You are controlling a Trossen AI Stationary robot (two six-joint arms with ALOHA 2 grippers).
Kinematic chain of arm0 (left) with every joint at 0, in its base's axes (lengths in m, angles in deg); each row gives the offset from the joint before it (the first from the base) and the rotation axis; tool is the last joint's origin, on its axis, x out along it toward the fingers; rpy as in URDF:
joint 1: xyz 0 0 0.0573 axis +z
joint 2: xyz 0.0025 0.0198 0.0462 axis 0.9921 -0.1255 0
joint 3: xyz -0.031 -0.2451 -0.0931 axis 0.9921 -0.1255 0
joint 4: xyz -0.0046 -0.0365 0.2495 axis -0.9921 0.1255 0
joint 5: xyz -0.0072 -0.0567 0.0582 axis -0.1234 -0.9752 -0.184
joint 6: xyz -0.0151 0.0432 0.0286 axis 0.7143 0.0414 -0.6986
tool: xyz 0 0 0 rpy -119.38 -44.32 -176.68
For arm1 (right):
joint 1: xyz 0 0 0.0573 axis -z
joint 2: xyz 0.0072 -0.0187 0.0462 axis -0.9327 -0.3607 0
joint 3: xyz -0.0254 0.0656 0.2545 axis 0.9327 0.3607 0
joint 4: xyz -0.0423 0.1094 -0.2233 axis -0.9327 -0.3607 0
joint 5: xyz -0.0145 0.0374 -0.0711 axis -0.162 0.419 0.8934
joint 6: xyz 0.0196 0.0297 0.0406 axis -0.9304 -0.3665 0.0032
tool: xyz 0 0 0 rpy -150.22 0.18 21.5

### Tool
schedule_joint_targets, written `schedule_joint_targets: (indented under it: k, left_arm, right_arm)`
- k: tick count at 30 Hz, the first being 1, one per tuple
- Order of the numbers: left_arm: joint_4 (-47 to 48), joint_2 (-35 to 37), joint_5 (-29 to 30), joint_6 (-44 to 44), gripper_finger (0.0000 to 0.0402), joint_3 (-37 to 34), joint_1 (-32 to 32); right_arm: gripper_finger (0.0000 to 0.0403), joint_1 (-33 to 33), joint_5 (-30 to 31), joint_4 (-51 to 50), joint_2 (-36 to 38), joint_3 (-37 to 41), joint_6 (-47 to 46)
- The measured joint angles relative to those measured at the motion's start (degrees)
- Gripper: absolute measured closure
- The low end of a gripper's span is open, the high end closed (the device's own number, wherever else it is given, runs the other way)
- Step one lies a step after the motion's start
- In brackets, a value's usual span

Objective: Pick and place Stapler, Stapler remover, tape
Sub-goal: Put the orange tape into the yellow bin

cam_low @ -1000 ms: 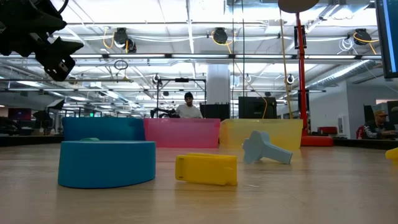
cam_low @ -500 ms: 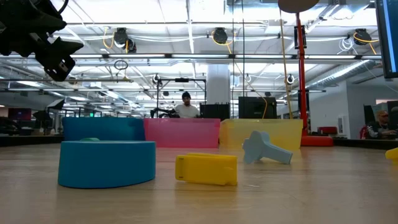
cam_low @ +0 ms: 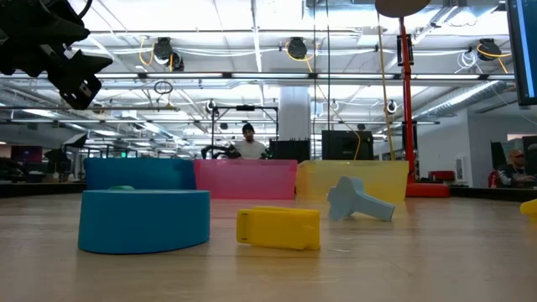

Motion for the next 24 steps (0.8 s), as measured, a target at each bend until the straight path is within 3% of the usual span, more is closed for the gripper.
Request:
schedule_joint_targets:
  k: [12,24]
  left_arm:
    - [0.0,0.0,0.0,-0.1,0.0215,0.0,0.0]
    - [0.4,0.0,0.0,0.2,0.0215,0.0,0.0]
  right_arm:
    - [0.0172,0.0,-1.4,2.1,-0.2,0.0,1.4]
    - [0.0174,-0.1,-2.6,2.2,-4.9,-0.2,2.0]
